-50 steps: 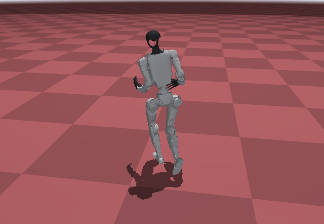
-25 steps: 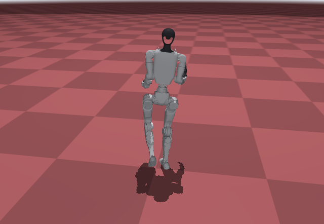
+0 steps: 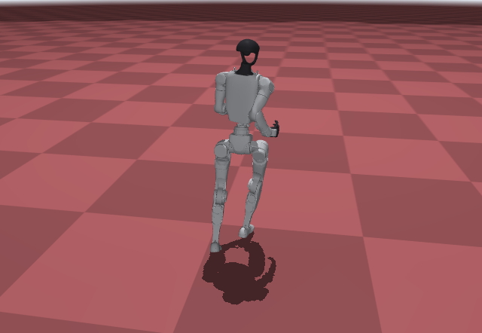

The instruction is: Walk run

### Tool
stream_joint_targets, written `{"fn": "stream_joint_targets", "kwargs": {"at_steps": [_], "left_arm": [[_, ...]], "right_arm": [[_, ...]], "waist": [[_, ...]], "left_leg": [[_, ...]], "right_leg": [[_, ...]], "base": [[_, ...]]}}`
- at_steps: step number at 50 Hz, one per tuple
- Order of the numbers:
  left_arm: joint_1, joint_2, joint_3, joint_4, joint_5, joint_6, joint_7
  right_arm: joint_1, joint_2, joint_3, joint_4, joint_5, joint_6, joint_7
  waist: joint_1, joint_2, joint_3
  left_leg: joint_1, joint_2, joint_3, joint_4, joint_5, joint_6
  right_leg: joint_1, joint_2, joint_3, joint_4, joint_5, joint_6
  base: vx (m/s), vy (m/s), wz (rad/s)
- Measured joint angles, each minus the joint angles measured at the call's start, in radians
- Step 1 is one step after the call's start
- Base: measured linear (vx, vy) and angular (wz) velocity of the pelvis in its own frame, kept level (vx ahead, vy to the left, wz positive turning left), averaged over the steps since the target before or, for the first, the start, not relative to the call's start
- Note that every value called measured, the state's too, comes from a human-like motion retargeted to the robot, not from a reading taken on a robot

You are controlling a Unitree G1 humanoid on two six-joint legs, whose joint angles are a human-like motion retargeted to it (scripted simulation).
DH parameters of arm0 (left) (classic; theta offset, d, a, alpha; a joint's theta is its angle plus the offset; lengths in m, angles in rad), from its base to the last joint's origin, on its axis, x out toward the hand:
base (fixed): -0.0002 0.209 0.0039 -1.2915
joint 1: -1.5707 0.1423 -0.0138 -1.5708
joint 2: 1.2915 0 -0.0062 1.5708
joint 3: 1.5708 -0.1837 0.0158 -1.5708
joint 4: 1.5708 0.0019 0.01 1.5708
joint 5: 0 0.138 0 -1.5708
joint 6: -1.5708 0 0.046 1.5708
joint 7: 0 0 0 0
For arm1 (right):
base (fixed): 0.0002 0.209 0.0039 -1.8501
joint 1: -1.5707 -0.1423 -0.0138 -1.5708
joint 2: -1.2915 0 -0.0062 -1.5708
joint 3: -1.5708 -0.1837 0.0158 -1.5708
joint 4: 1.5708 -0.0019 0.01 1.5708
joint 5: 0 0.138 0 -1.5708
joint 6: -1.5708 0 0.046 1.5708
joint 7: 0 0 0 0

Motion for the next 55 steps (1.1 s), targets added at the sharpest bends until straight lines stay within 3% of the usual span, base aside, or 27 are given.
{"fn": "stream_joint_targets", "kwargs": {"at_steps": [3, 5, 8, 10, 13, 15, 17, 18, 20, 21, 23, 24, 25, 26, 27, 28, 30, 32, 35, 38, 43, 45, 47, 48, 50, 52, 55], "left_arm": [[0.044, -0.01, -0.006, -0.02, 0.051, 0.022, -0.02], [0.054, -0.025, -0.001, -0.008, 0.087, 0.024, -0.02], [0.106, -0.034, 0.042, 0.07, 0.161, -0.005, -0.022], [0.184, -0.06, 0.07, 0.17, 0.215, -0.029, -0.05], [0.275, -0.108, 0.089, 0.245, 0.194, -0.073, -0.077], [0.345, -0.128, 0.136, 0.248, 0.184, -0.094, -0.072], [0.399, -0.147, 0.178, 0.233, 0.195, -0.11, -0.046], [0.42, -0.151, 0.197, 0.223, 0.197, -0.112, -0.03], [0.442, -0.16, 0.226, 0.209, 0.189, -0.109, -0.004], [0.438, -0.165, 0.235, 0.201, 0.181, -0.106, 0.005], [0.41, -0.168, 0.243, 0.176, 0.172, -0.097, 0.025], [0.382, -0.168, 0.241, 0.152, 0.178, -0.088, 0.043], [0.35, -0.169, 0.237, 0.124, 0.189, -0.076, 0.066], [0.306, -0.169, 0.235, 0.089, 0.204, -0.06, 0.097], [0.26, -0.168, 0.232, 0.054, 0.216, -0.042, 0.129], [0.214, -0.164, 0.226, 0.019, 0.221, -0.023, 0.162], [0.152, -0.167, 0.169, -0.013, 0.211, -0.018, 0.226], [0.009, -0.155, 0.216, 0.039, 0.104, -0.022, 0.181], [-0.094, -0.165, 0.106, 0.026, -0.037, -0.003, 0.142], [-0.11, -0.132, 0.027, -0.003, -0.092, -0.003, 0.143], [-0.019, -0.078, -0.024, -0.021, -0.092, 0.011, 0.111], [0.02, -0.064, -0.037, -0.025, -0.085, 0.022, 0.094], [0.055, -0.046, -0.04, -0.023, -0.067, 0.02, 0.07], [0.07, -0.03, -0.034, -0.021, -0.051, 0.011, 0.06], [0.144, -0.021, 0.036, 0.007, 0.024, -0.034, 0.035], [0.191, -0.059, 0.092, 0.1, 0.105, -0.079, 0.023], [0.256, -0.163, 0.118, 0.203, 0.075, -0.079, 0.071]], "right_arm": [[-0.071, 0.016, -0.04, -0.042, -0.079, -0.003, -0.092], [-0.153, 0.029, -0.068, -0.094, -0.115, 0.003, -0.153], [-0.262, 0.054, -0.044, -0.175, -0.11, 0.028, -0.235], [-0.321, 0.044, -0.046, -0.189, -0.044, 0.019, -0.286], [-0.43, -0.005, -0.058, -0.169, 0.113, 0.01, -0.25], [-0.454, -0.045, -0.038, -0.175, 0.168, 0.015, -0.197], [-0.453, -0.084, -0.031, -0.19, 0.165, -0.001, -0.184], [-0.446, -0.094, -0.021, -0.196, 0.153, -0.01, -0.186], [-0.419, -0.105, -0.009, -0.202, 0.117, -0.018, -0.179], [-0.397, -0.103, -0.012, -0.197, 0.093, -0.014, -0.168], [-0.352, -0.088, -0.027, -0.178, 0.043, 0.003, -0.14], [-0.335, -0.072, -0.035, -0.163, 0.016, 0.012, -0.125], [-0.319, -0.054, -0.042, -0.147, -0.014, 0.02, -0.11], [-0.31, -0.035, -0.039, -0.127, -0.034, 0.02, -0.097], [-0.301, -0.017, -0.033, -0.106, -0.051, 0.017, -0.082], [-0.291, 0.0, -0.019, -0.083, -0.061, 0.009, -0.059], [-0.216, 0.029, 0.011, -0.029, -0.082, -0.011, -0.004], [-0.164, 0.009, 0.042, 0.03, -0.056, -0.016, 0.042], [-0.088, -0.058, 0.096, 0.057, 0.034, -0.034, 0.066], [-0.031, -0.095, 0.048, 0.053, 0.049, -0.064, 0.068], [0.004, -0.09, -0.058, 0.02, 0.01, -0.101, 0.018], [-0.037, -0.068, -0.093, -0.002, -0.014, -0.095, -0.021], [-0.088, -0.045, -0.1, -0.034, -0.009, -0.087, -0.066], [-0.118, -0.035, -0.085, -0.052, 0.009, -0.082, -0.09], [-0.14, -0.028, 0.001, -0.081, 0.064, -0.084, -0.117], [-0.229, -0.017, -0.003, -0.068, 0.149, -0.081, -0.126], [-0.366, -0.02, 0.006, -0.033, 0.264, -0.016, -0.019]], "waist": [[-0.044, 0.051, 0.001], [-0.037, 0.067, 0.017], [0.009, 0.091, 0.05], [0.015, 0.045, 0.014], [0.116, -0.086, -0.017], [0.169, -0.083, -0.014], [0.242, -0.116, 0.009], [0.296, -0.137, 0.019], [0.398, -0.166, 0.029], [0.448, -0.178, 0.032], [0.523, -0.192, 0.04], [0.528, -0.201, 0.052], [0.52, -0.212, 0.069], [0.498, -0.217, 0.088], [0.46, -0.231, 0.096], [0.391, -0.264, 0.084], [0.376, -0.217, 0.039], [0.358, -0.196, 0.022], [0.329, -0.142, 0.002], [0.255, -0.097, 0.017], [0.054, -0.037, 0.005], [0.038, -0.013, 0.016], [0.031, -0.04, 0.042], [0.023, -0.037, 0.057], [0.072, 0.005, 0.084], [0.129, -0.04, 0.057], [0.184, -0.092, 0.026]], "left_leg": [[0.119, 0.002, 0.028, -0.051, 0.266, -0.101], [0.123, -0.055, 0.011, 0.068, 0.356, -0.13], [0.04, -0.077, -0.032, 0.488, 0.356, -0.111], [-0.025, -0.181, -0.151, 0.576, 0.356, -0.093], [-0.24, -0.279, -0.119, 0.741, 0.149, 0.068], [-0.366, -0.264, -0.139, 0.73, -0.011, 0.186], [-0.462, -0.189, -0.062, 0.614, -0.102, 0.223], [-0.507, -0.17, -0.039, 0.536, -0.137, 0.207], [-0.55, -0.189, 0.029, 0.296, -0.192, 0.242], [-0.553, -0.222, 0.012, 0.169, -0.219, 0.229], [-0.534, -0.215, 0.062, -0.02, -0.246, 0.118], [-0.507, -0.21, 0.106, -0.057, -0.237, 0.113], [-0.473, -0.214, 0.148, -0.073, -0.219, 0.144], [-0.452, -0.232, 0.135, -0.039, -0.042, 0.277], [-0.438, -0.259, 0.103, 0.015, 0.004, 0.371], [-0.435, -0.3, 0.033, 0.11, -0.212, 0.388], [-0.457, -0.365, -0.308, 0.241, -0.323, 0.365], [-0.423, -0.193, -0.088, 0.349, -0.422, 0.362], [-0.255, -0.178, -0.145, 0.259, -0.473, 0.334], [-0.133, -0.171, -0.212, 0.168, -0.374, 0.294], [0.064, -0.119, -0.251, 0.047, 0.046, 0.185], [0.111, -0.088, -0.262, 0.069, 0.211, 0.116], [0.118, -0.123, -0.293, 0.225, 0.333, 0.039], [0.077, -0.121, -0.309, 0.39, 0.35, 0.01], [0.007, -0.049, -0.222, 0.733, 0.356, 0.039], [-0.122, -0.084, -0.188, 0.86, 0.278, 0.147], [-0.299, -0.134, -0.103, 0.904, 0.045, 0.246]], "right_leg": [[-0.011, 0.029, 0.069, -0.294, -0.025, -0.084], [-0.018, -0.052, 0.028, -0.314, 0.082, -0.151], [0.002, -0.005, 0.145, -0.036, -0.171, -0.151], [0.025, -0.057, 0.177, 0.057, -0.243, -0.151], [0.149, -0.117, 0.23, 0.035, -0.286, -0.151], [0.253, -0.049, 0.253, -0.065, -0.226, -0.151], [0.363, -0.03, 0.213, -0.179, -0.071, -0.15], [0.422, -0.008, 0.202, -0.244, 0.033, -0.149], [0.527, 0.019, 0.239, -0.336, 0.251, -0.065], [0.57, 0.011, 0.218, -0.365, 0.353, 0.017], [0.651, -0.002, 0.148, -0.391, 0.503, 0.17], [0.67, -0.004, 0.143, -0.334, 0.533, 0.241], [0.679, -0.003, 0.157, -0.245, 0.546, 0.31], [0.664, 0.022, 0.181, -0.12, 0.546, 0.347], [0.636, 0.042, 0.182, 0.003, 0.546, 0.364], [0.581, 0.054, 0.137, 0.12, 0.546, 0.34], [0.537, 0.165, 0.167, 0.174, 0.546, 0.254], [0.389, 0.058, 0.118, 0.394, 0.357, 0.145], [0.212, 0.004, 0.109, 0.413, 0.18, -0.025], [0.091, -0.047, 0.15, 0.214, 0.084, 0.019], [0.056, -0.062, 0.327, -0.304, -0.057, 0.045], [0.096, -0.091, 0.357, -0.433, -0.098, 0.075], [0.129, -0.128, 0.281, -0.402, -0.046, 0.086], [0.142, -0.133, 0.198, -0.357, -0.048, 0.076], [0.194, 0.084, 0.316, -0.197, -0.086, -0.025], [0.22, -0.016, 0.301, -0.156, -0.145, 0.021], [0.302, -0.034, 0.265, -0.183, -0.173, -0.021]], "base": [[1.45, -0.22, -0.78], [1.13, 0.48, -1.28], [1.51, 0.18, -1.41], [2.15, -0.76, 0.16], [1.56, -0.5, -0.94], [1.49, -0.39, -1.39], [1.35, -0.5, -1.24], [1.65, -0.54, -1.67], [1.65, -0.32, -1.66], [1.58, -0.12, -1.35], [1.72, -0.1, -0.65], [1.48, -0.24, 0.45], [1.33, -0.39, 1.07], [1.41, -0.55, 1.51], [1.65, -0.84, 2.11], [1.87, -0.72, 1.82], [2.09, -0.18, 0.36], [1.56, -0.25, -0.39], [1.36, -0.24, 0.36], [1.24, -0.23, 1.36], [1.59, -0.38, 1.79], [1.29, -0.36, 0.82], [1.37, -0.53, 0.69], [1.75, -0.78, 0.26], [1.84, -0.83, -0.53], [1.23, -0.42, 0.46], [1.13, -0.18, -0.03]]}}
